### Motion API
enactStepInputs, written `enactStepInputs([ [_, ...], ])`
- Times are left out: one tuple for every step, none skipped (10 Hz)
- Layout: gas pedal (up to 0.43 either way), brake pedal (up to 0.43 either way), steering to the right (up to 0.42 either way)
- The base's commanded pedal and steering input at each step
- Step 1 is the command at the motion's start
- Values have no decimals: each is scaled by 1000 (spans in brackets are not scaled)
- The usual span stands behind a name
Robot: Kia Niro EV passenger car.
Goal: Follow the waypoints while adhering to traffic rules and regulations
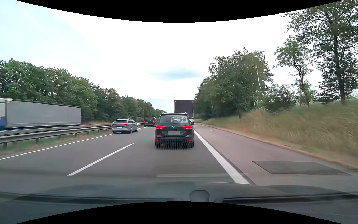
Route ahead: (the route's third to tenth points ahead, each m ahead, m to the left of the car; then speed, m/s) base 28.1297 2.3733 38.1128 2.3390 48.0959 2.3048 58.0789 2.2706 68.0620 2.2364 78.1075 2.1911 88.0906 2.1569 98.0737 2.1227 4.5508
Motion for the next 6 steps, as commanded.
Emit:
enactStepInputs([
  [67, 0, -1],
  [67, 0, -2],
  [67, 0, -2],
  [67, 0, -2],
  [67, 0, -2],
  [67, 0, -3],
])
